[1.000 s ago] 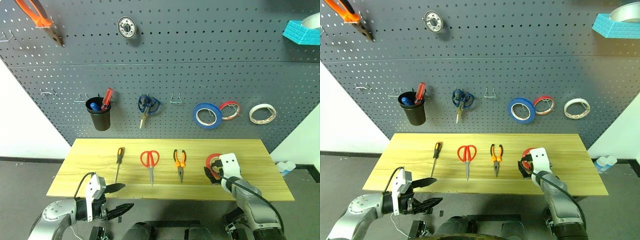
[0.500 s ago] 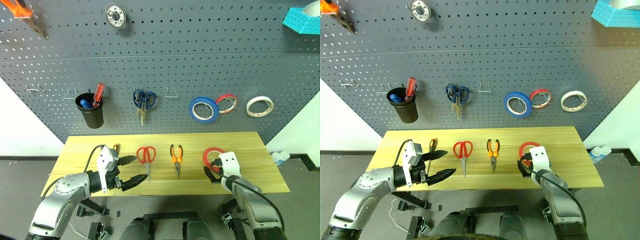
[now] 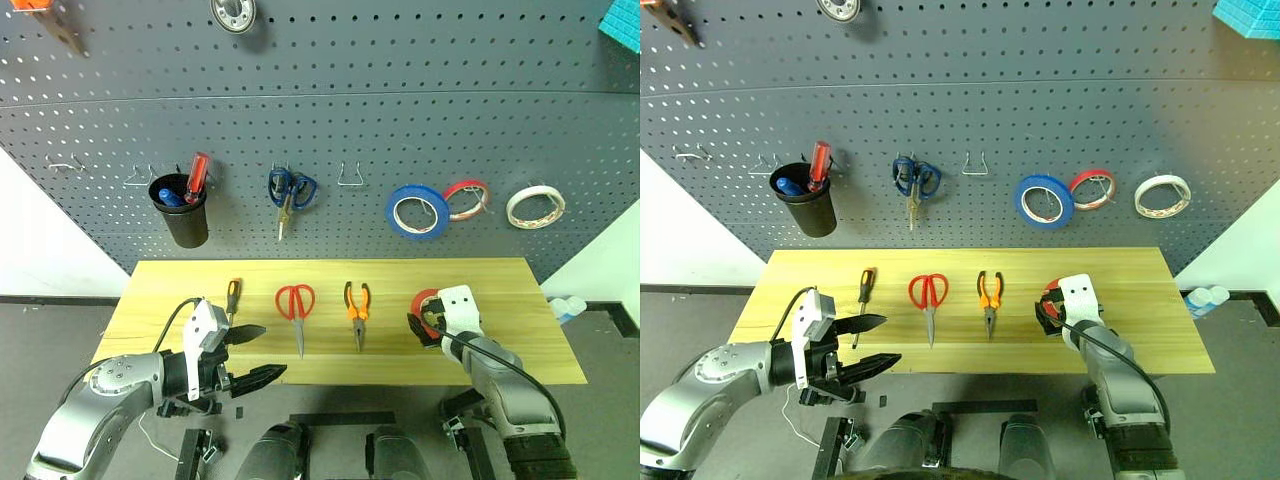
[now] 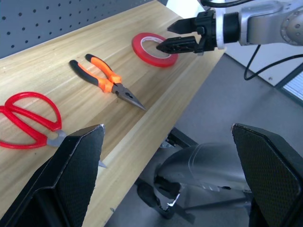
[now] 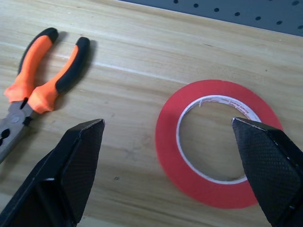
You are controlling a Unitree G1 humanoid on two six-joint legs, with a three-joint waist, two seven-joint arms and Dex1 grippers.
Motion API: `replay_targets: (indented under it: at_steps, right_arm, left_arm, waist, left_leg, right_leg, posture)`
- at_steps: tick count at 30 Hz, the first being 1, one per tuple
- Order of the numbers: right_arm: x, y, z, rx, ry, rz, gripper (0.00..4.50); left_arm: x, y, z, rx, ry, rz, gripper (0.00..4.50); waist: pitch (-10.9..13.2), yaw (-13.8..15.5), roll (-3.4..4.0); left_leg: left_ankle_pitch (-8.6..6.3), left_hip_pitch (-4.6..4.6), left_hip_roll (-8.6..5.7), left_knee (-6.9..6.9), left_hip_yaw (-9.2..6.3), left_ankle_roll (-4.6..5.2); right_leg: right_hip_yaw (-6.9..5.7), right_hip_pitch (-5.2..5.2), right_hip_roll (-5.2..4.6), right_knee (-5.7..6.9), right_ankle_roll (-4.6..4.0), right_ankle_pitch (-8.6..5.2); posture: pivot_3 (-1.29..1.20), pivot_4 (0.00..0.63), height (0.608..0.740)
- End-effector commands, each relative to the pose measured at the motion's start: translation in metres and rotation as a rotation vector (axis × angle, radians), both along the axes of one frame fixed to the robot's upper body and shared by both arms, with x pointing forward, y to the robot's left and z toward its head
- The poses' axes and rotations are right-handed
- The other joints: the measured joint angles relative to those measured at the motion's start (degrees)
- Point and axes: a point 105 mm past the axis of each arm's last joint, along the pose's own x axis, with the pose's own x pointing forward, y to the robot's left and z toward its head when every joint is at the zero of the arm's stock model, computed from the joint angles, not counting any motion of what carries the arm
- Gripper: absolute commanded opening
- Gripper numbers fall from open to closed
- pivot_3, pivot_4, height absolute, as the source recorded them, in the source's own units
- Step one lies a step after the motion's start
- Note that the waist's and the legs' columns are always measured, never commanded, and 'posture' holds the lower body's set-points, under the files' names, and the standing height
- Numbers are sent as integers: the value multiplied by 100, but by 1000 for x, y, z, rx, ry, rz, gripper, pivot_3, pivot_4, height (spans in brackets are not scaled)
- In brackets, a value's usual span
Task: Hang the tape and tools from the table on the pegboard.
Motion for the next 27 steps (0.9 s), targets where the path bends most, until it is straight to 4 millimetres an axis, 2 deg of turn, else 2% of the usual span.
replay_targets:
  at_steps: [1,8,13,21,27]
  right_arm:
    - [10,-3,7,-15,-22,-22,4500]
    - [23,4,5,-13,-18,-8,4500]
    - [29,9,5,-6,-18,-9,4500]
    - [39,16,-14,-26,88,-12,4500]
    - [44,20,-15,-38,96,6,4500]
  left_arm:
    - [1,-6,0,18,-13,-35,4481]
    - [10,-14,9,-1,-45,-48,4481]
    - [8,-14,13,8,-58,-56,4481]
    - [4,-17,22,8,-72,-54,4481]
    - [1,-15,23,14,-70,-45,4481]
  waist:
    - [29,-2,-3]
    - [101,-20,-7]
    - [137,-36,-8]
    - [280,-31,-19]
    - [342,-31,-34]
  left_leg:
    - [0,-2,0,0,0,0]
    - [1,-29,0,0,1,0]
    - [1,-33,0,-5,5,0]
    - [2,-36,1,-5,6,0]
    - [2,-39,1,-6,8,-1]
  right_leg:
    - [0,-1,0,0,0,0]
    - [0,-31,1,2,16,10]
    - [0,-36,-1,2,19,11]
    - [0,-41,-1,3,17,12]
    - [0,-43,-2,4,19,13]
  posture:
    - [-60,160,681]
    - [-59,179,681]
    - [-51,191,681]
    - [-30,213,681]
    - [-22,225,681]
